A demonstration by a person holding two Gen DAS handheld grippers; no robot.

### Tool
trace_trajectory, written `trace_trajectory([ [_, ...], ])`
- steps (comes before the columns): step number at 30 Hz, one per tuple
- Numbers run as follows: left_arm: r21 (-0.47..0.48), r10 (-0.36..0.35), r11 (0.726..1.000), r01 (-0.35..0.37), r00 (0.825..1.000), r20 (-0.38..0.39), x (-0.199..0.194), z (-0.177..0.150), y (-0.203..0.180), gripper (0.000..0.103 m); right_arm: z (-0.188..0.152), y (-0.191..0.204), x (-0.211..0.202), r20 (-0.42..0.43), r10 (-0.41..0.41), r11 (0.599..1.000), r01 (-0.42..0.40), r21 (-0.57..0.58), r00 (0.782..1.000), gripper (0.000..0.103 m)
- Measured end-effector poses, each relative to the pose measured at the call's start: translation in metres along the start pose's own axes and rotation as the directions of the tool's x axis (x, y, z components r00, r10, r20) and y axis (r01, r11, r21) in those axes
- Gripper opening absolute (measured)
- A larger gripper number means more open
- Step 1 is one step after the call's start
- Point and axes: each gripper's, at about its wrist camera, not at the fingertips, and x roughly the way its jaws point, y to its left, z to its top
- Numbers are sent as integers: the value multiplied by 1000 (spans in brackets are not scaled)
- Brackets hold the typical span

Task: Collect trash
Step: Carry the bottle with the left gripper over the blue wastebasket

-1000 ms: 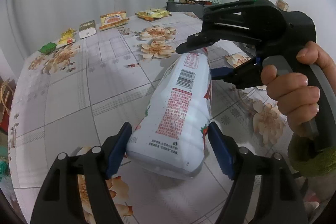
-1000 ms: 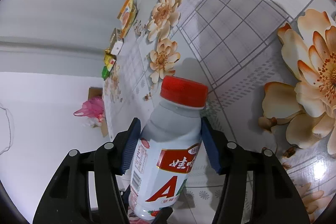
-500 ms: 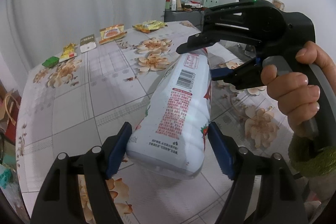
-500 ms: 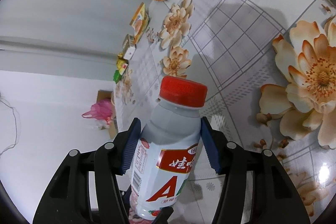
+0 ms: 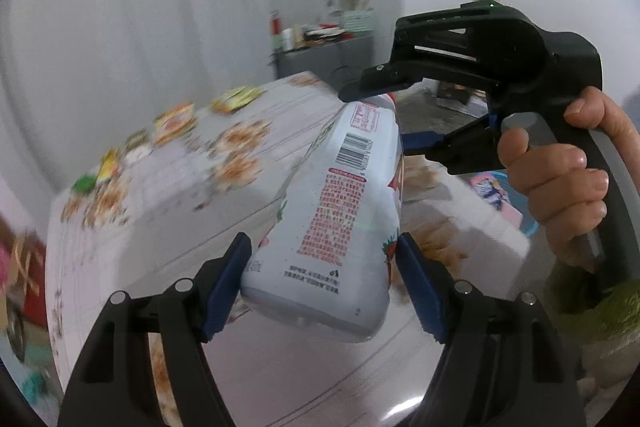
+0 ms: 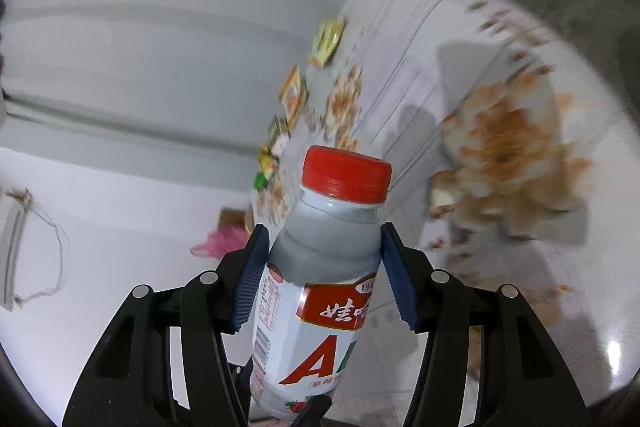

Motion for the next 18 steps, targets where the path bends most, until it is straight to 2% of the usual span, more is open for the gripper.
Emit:
trace_trajectory([
  [5, 167, -92, 982, 89, 996, 12, 11, 31, -69, 72, 11, -48, -78, 151, 27, 995, -41, 88, 988, 53],
  [9, 276, -196, 941, 194, 980, -21, 34, 57, -134, 72, 25, -108, -154, 293, -7, 981, -51, 190, 956, 53],
  [13, 351, -312, 878, 326, 945, -97, 74, 85, -213, 72, 41, -166, -212, 394, -75, 957, -46, 288, 916, 53],
  [15, 363, -369, 843, 398, 917, -148, 101, 99, -252, 72, 53, -197, -230, 426, -104, 942, -49, 333, 899, 53],
  [18, 354, -425, 807, 472, 881, -205, 143, 113, -298, 71, 75, -248, -244, 450, -144, 900, -72, 429, 881, 53],
])
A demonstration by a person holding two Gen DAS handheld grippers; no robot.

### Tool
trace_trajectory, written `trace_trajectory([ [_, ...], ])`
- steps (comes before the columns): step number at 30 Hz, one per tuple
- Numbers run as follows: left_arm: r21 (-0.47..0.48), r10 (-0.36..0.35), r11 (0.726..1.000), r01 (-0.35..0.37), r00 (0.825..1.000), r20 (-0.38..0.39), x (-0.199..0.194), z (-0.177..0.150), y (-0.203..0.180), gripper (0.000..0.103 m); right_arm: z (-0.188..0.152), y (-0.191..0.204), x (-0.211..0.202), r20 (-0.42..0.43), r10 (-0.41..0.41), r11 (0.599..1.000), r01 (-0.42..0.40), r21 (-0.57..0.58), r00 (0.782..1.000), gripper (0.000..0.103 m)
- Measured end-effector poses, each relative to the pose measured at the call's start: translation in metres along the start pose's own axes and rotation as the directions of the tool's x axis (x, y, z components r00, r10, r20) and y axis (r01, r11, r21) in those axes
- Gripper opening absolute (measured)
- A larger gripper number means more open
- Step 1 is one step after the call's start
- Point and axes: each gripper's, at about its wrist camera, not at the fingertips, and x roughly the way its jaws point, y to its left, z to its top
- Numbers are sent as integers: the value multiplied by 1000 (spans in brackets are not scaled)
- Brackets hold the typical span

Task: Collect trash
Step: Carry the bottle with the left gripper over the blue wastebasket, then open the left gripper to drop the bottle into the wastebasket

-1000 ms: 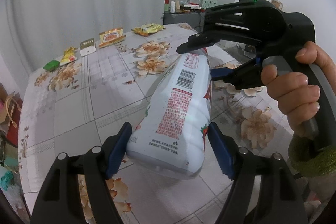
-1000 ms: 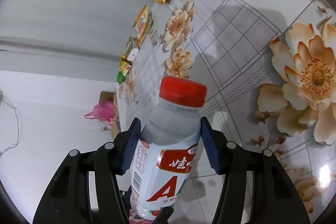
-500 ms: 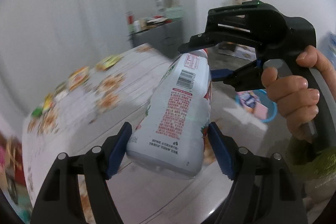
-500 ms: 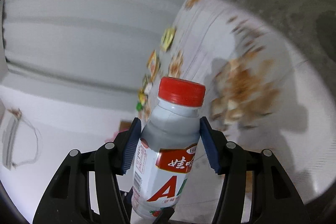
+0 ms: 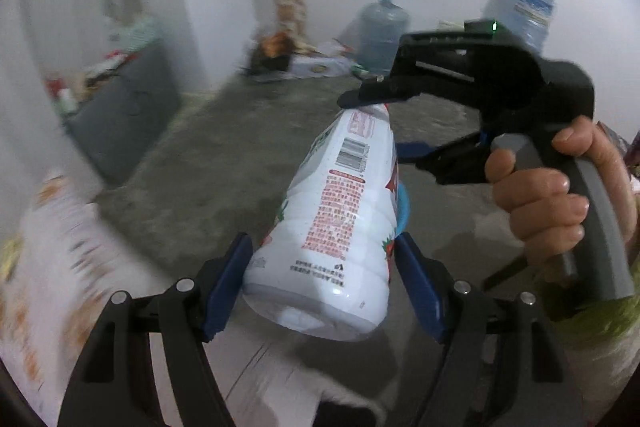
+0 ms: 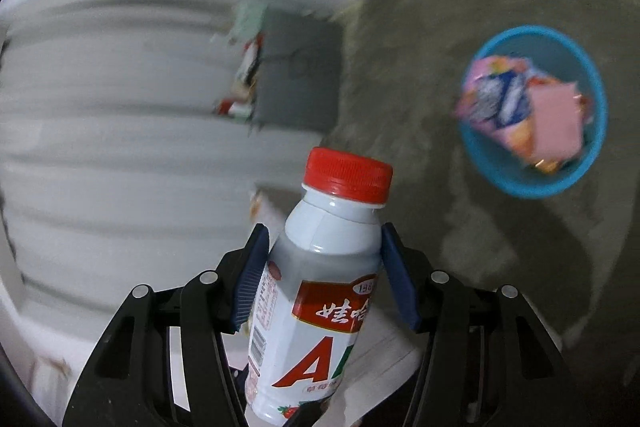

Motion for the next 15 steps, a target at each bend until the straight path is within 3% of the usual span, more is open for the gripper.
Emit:
trace_trajectory([
  [3, -10, -22, 1000, 21, 999, -25, 45, 23, -5, 72, 38, -31, 12, 37, -21, 997, 18, 80, 999, 55],
  [6, -43, 2, 999, -4, 999, -54, 91, 39, -8, 93, 73, -85, 30, 89, -70, 985, 54, 165, 994, 64],
  [7, -53, 31, 998, -34, 997, -67, 107, 42, -6, 94, 81, -107, 39, 117, -112, 975, 86, 203, 987, 70],
  [10, -88, 100, 990, -113, 985, -140, 138, 36, 4, 94, 86, -163, 56, 113, -280, 929, 239, 281, 953, 73],
  [11, -112, 92, 988, -111, 983, -159, 140, 31, 10, 94, 79, -182, 60, 109, -296, 914, 248, 321, 949, 73],
  [15, -152, 69, 984, -90, 988, -139, 122, 19, 24, 94, 58, -200, 52, 122, -252, 928, 204, 313, 960, 73],
])
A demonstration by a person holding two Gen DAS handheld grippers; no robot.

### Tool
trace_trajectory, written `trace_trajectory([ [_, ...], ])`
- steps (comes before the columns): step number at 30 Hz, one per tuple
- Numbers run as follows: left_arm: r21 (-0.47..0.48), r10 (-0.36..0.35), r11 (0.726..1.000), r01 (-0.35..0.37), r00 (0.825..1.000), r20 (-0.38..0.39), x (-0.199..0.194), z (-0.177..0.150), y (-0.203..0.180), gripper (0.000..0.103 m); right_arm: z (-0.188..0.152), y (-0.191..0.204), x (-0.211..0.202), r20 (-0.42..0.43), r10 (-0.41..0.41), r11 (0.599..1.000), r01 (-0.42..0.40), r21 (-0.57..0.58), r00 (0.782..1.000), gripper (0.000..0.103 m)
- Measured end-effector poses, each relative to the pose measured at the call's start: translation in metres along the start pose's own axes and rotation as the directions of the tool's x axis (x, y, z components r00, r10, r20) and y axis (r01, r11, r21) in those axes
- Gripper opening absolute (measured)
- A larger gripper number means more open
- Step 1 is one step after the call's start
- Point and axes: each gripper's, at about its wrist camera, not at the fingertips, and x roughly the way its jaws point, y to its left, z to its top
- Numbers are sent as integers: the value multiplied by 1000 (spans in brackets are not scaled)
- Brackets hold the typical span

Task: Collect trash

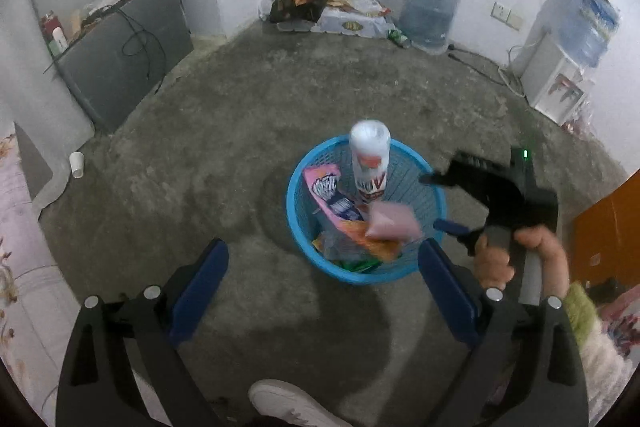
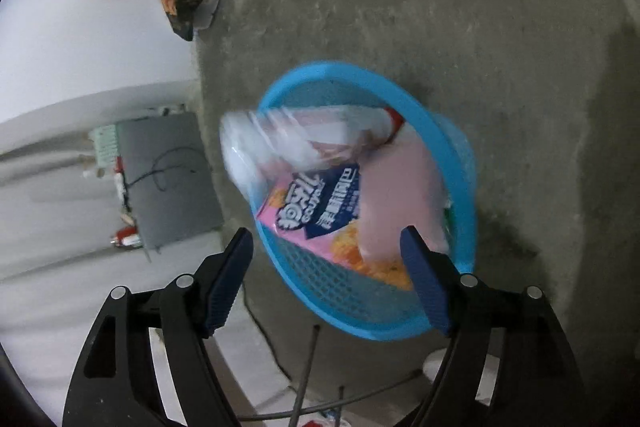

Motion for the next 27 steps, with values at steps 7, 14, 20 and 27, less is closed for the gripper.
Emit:
trace_trajectory([
  [7, -30, -37, 999, 41, 994, 103, -68, -12, 17, 94, -15, 6, -63, 84, 26, 990, -15, -138, 996, 73],
  [14, -59, -57, 996, 72, 975, 216, -152, -45, 32, 94, -59, 55, -121, 196, 50, 923, 30, -384, 979, 77],
  [20, -176, 53, 984, 5, 945, 322, -231, -102, 67, 97, -172, 137, -152, 246, 99, 674, 117, -729, 964, 88],
  [27, -391, 258, 914, -108, 899, 354, -303, -176, 110, 97, -313, 173, -179, 252, 216, 326, 174, -929, 943, 95],
])
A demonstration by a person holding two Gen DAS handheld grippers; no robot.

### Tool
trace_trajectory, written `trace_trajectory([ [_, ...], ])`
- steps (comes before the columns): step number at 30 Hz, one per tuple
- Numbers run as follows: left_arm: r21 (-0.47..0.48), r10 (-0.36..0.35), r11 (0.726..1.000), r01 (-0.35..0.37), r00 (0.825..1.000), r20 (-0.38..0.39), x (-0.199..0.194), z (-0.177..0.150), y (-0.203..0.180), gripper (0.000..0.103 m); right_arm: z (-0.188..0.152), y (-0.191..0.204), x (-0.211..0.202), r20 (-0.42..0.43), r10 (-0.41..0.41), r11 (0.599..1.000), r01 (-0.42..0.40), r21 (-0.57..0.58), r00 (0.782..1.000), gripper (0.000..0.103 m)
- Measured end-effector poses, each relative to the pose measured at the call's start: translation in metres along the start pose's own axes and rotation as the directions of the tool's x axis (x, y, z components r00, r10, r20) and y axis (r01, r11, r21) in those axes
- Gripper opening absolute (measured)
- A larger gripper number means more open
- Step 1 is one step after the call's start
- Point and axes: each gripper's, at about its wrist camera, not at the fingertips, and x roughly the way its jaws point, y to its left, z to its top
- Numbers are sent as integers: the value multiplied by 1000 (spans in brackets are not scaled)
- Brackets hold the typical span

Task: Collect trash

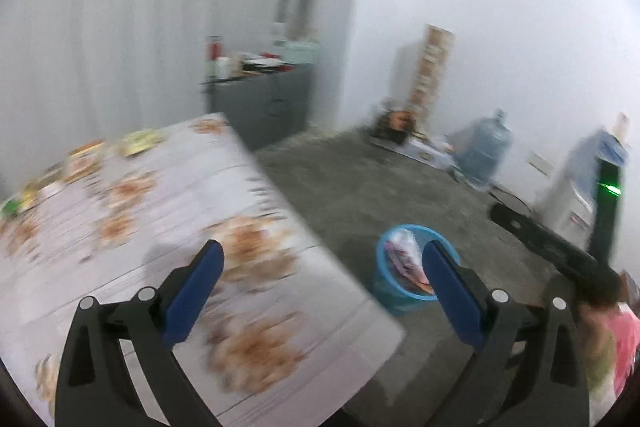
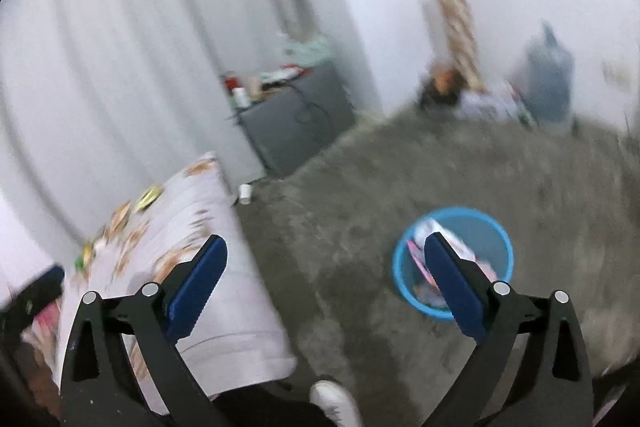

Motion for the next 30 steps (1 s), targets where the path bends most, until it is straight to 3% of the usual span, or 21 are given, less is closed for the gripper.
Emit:
trace_trajectory([
  [6, -48, 136, 990, -135, 990, 30, -41, -21, 33, 97, -26, 65, -26, -35, -17, 991, 12, -133, 999, 95],
  [9, -35, 210, 977, -209, 977, 24, -57, -31, 42, 97, -37, 88, -40, -64, -18, 987, 8, -161, 998, 95],
  [16, -70, 221, 973, -220, 975, 5, -73, -48, 60, 97, -53, 130, -55, -34, -83, 972, 74, -223, 996, 95],
  [20, -97, 294, 950, -297, 955, -48, -66, -60, 66, 97, -72, 139, -47, -33, -105, 963, 93, -253, 994, 95],
  [25, -123, 326, 929, -349, 929, -175, -48, -89, 69, 97, -98, 145, -22, -164, -192, 917, 117, -382, 968, 95],
  [27, -137, 337, 917, -375, 911, -238, -42, -104, 70, 97, -109, 146, -17, -208, -198, 904, 97, -416, 958, 95],
  [30, -130, 352, 909, -397, 895, -273, -40, -115, 68, 97, -118, 143, -14, -259, -192, 906, 70, -417, 947, 95],
])
